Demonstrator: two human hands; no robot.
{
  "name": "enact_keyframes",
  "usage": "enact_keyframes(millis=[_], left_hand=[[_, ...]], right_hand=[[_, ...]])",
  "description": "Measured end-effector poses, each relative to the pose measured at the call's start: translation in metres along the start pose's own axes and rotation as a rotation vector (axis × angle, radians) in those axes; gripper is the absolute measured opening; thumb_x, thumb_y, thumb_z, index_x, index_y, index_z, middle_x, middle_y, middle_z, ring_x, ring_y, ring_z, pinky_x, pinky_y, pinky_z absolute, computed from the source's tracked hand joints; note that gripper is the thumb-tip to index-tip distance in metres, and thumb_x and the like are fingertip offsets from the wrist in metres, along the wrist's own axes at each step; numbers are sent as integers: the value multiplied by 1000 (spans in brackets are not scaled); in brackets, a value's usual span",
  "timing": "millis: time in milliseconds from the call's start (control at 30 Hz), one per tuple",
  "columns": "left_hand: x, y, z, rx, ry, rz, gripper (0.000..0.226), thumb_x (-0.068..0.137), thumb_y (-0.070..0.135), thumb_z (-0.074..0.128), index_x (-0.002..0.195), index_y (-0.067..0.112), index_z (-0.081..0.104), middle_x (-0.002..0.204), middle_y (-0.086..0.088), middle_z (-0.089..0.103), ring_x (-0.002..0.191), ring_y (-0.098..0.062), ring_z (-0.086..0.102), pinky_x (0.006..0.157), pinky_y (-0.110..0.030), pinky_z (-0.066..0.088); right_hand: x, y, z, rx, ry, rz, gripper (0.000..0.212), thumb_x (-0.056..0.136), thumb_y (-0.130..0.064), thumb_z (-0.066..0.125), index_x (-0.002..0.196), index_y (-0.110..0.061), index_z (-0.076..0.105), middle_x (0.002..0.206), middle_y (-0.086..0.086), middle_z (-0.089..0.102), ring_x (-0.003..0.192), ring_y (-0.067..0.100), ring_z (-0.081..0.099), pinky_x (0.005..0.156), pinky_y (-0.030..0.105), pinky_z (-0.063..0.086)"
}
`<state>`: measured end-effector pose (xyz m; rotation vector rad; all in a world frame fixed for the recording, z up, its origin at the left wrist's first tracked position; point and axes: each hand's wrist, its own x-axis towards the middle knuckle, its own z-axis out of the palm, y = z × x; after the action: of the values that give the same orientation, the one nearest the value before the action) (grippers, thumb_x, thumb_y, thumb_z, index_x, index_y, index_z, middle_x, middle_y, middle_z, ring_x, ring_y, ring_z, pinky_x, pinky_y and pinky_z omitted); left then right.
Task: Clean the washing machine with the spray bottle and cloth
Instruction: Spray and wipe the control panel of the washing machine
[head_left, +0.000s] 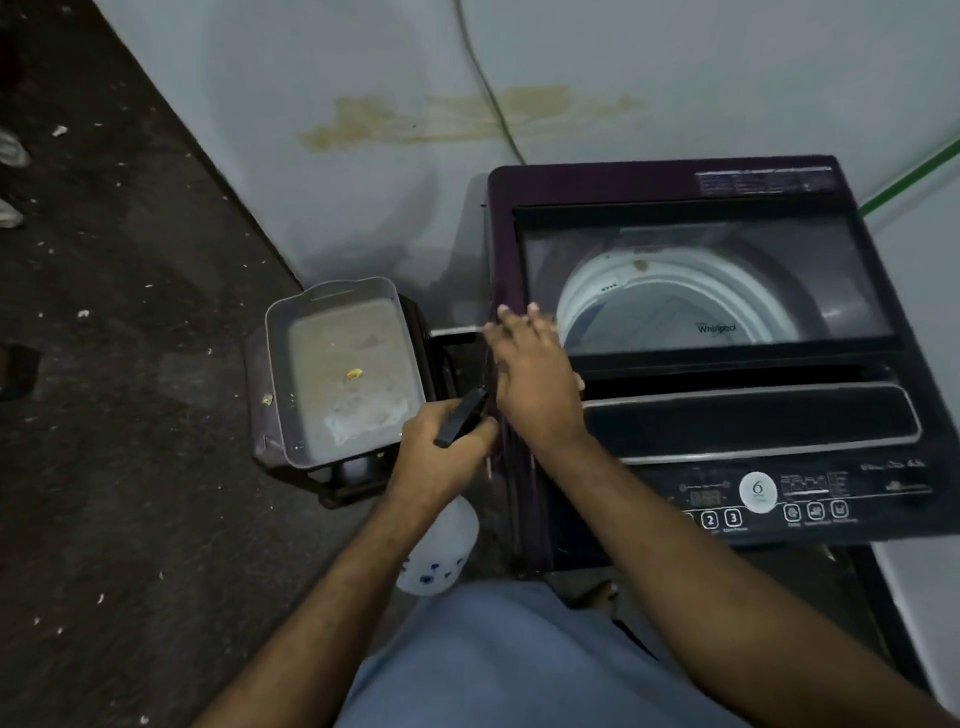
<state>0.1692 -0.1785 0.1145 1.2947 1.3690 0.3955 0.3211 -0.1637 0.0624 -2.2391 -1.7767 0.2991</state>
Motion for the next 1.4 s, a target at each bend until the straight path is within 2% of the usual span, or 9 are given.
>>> enact_keyframes(millis=[200, 300, 400, 567, 733, 867, 1067, 1233, 1400], left_hand=[[17, 3, -6, -6, -39, -1, 27, 95, 23, 71, 78, 2, 70, 75, -20, 71, 64, -21, 64, 61, -34, 49], [21, 16, 1, -12, -84, 25, 29, 97, 20, 69, 75, 2, 68, 65, -14, 68, 60, -18, 62, 53, -29, 47], [23, 31, 9, -28, -111, 26, 27, 97, 16, 69, 71, 9, 68, 61, -4, 66, 54, -14, 60, 46, -24, 44], [19, 52, 20, 14, -142, 77, 26, 96, 18, 68, 73, 7, 67, 60, -3, 64, 53, -16, 57, 51, -29, 43], [13, 63, 40, -12, -103, 65, 25, 94, 20, 68, 75, 5, 67, 62, -4, 66, 57, -20, 59, 56, -33, 43], [6, 76, 69, -49, -59, 61, 23, 92, 21, 69, 76, 5, 69, 63, -5, 67, 58, -20, 61, 54, -32, 45], [-3, 114, 156, -40, -86, 47, 21, 95, 21, 71, 85, 2, 69, 67, -7, 68, 61, -18, 62, 50, -30, 44], [-4, 142, 241, 5, -147, 33, 20, 96, 23, 71, 98, 3, 69, 68, -5, 69, 61, -17, 62, 51, -31, 46], [-10, 169, 314, 11, -223, 35, 24, 95, 23, 72, 105, 2, 67, 71, -8, 69, 65, -20, 62, 51, -32, 44]], right_hand=[[-96, -5, 11, -72, -23, -83, 56, 83, -12, 75, 137, -13, 61, 154, 4, 47, 146, 37, 37, 115, 54, 39], [-69, 0, 11, -61, 24, -9, 50, 88, -15, 72, 137, -14, 60, 155, 3, 46, 147, 36, 36, 116, 52, 39], [-25, 1, 2, -17, -21, 58, 54, 98, -22, 57, 151, -19, 46, 163, 5, 33, 154, 34, 21, 124, 49, 27], [29, 29, -18, -16, -61, 56, 65, 100, -21, 52, 160, -25, 28, 167, 5, 25, 155, 32, 13, 126, 49, 19], [13, 92, -31, -47, -22, -24, 73, 94, 4, 53, 156, -30, 37, 164, 1, 33, 152, 32, 25, 117, 51, 37], [-8, 140, -44, 40, 60, 83, 61, 98, 1, 47, 151, -31, 46, 161, -2, 39, 152, 32, 27, 118, 48, 35], [-21, 276, -92, 37, 128, 187, 73, 88, 14, 49, 148, -27, 52, 158, 1, 43, 148, 35, 31, 116, 50, 39], [-34, 376, -125, 43, 172, 213, 73, 84, 14, 48, 145, -26, 56, 156, 5, 46, 147, 37, 34, 117, 49, 38], [-41, 433, -144, 121, 117, 246, 58, 99, 3, 44, 147, -29, 54, 160, -2, 41, 150, 30, 29, 121, 43, 31]])
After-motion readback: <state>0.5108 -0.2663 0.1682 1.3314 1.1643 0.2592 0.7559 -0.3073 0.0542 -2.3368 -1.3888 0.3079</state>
